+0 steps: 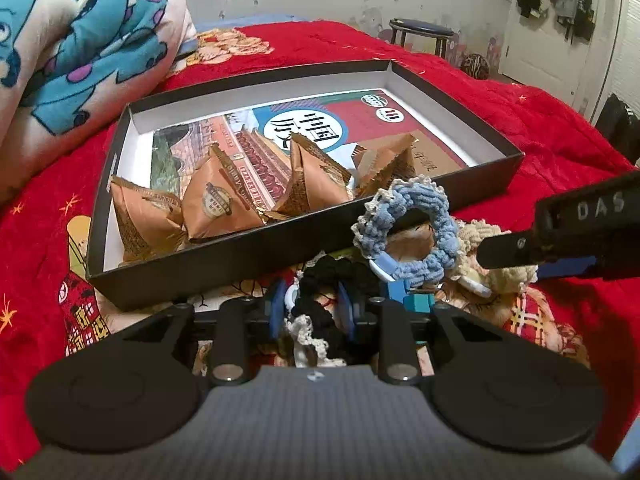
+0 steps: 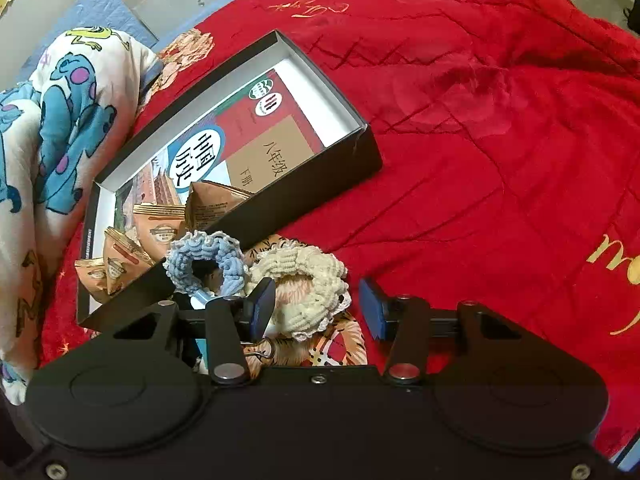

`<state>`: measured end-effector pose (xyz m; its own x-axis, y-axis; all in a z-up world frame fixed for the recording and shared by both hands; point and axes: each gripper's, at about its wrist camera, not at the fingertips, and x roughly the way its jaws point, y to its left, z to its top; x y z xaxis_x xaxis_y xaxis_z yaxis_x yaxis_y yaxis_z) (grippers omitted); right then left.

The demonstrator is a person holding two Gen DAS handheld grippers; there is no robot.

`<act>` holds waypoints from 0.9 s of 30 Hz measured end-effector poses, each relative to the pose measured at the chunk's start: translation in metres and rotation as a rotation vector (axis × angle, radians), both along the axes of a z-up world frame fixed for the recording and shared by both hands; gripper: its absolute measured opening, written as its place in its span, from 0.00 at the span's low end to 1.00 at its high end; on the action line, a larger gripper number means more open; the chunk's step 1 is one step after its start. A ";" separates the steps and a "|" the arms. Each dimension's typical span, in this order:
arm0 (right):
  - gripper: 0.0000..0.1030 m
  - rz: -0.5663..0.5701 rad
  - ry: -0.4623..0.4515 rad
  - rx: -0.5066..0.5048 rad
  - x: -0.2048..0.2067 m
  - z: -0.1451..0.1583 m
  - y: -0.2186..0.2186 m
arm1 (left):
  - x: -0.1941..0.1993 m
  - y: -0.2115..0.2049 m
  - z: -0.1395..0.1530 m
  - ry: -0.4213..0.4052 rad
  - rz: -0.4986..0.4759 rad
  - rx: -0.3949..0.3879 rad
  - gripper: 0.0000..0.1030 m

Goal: Organize objects
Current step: 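Grasp the black scrunchie with the left gripper while the right gripper grasps the cream scrunchie, then lift both held scrunchies and carry them over the black box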

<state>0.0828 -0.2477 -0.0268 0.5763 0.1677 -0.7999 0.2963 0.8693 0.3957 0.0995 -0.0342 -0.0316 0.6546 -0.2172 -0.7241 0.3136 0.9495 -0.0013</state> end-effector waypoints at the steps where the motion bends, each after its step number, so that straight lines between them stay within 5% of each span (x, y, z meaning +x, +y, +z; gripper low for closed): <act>1: 0.45 -0.002 -0.004 -0.011 0.000 0.000 0.003 | 0.000 0.000 0.000 -0.002 0.003 0.007 0.28; 7: 0.44 -0.007 -0.013 -0.014 0.004 0.001 0.009 | -0.001 0.000 0.002 -0.007 0.012 -0.005 0.19; 12: 0.23 -0.048 -0.003 0.011 0.004 -0.002 0.002 | -0.002 0.000 0.002 -0.018 0.029 -0.005 0.18; 15: 0.19 -0.081 -0.002 0.052 0.003 -0.004 -0.004 | -0.004 -0.004 0.002 -0.041 0.024 0.024 0.18; 27: 0.15 -0.092 -0.038 0.098 0.000 0.001 -0.007 | -0.013 -0.011 0.007 -0.124 0.005 0.062 0.16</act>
<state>0.0831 -0.2550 -0.0261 0.6224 0.1888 -0.7596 0.3560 0.7960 0.4896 0.0863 -0.0448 -0.0241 0.7410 -0.1713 -0.6493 0.3029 0.9482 0.0955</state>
